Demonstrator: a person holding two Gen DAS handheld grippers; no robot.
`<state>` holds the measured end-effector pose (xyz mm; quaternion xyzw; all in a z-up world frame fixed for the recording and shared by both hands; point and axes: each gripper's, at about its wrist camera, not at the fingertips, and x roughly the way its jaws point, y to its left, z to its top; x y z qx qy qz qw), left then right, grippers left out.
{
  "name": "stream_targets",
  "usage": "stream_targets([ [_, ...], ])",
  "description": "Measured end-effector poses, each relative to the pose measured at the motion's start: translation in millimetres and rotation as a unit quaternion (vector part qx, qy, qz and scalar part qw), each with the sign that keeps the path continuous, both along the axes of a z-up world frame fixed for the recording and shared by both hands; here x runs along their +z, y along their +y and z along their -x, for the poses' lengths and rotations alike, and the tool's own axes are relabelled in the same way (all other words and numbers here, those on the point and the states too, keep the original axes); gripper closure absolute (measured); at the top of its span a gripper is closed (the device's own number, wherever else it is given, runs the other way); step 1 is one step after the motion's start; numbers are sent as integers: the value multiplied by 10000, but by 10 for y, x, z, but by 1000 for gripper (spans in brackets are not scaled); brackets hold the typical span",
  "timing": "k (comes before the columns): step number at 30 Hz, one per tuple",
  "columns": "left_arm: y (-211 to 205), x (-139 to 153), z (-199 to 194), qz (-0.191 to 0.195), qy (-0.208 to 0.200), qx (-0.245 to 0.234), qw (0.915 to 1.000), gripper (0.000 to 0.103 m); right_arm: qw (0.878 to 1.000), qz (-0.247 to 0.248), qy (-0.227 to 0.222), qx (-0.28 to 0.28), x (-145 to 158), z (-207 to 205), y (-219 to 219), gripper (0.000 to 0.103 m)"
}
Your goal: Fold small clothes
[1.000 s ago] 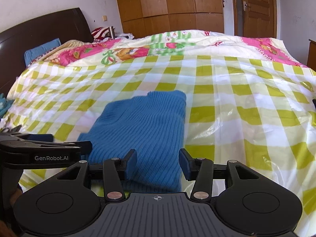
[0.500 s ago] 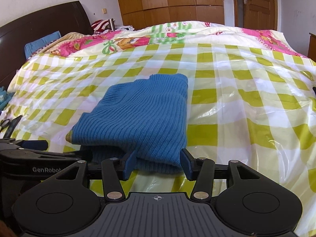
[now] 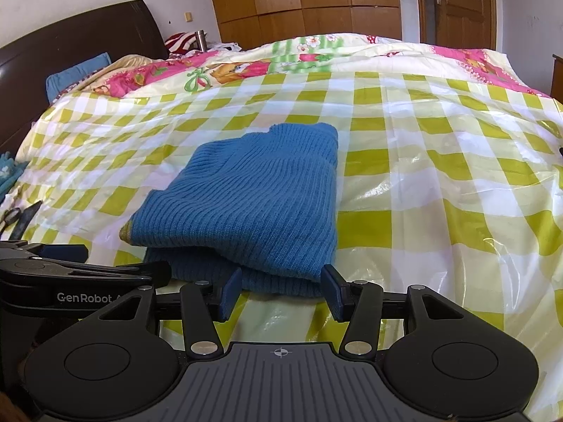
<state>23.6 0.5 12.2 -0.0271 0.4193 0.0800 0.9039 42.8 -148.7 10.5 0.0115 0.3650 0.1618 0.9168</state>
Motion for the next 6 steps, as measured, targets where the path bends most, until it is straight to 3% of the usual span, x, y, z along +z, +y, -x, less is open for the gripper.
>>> stream_targets([
  [6, -9, -13, 5, -8, 29, 7, 10000, 0, 10000, 10, 3, -2, -4, -5, -5, 54],
])
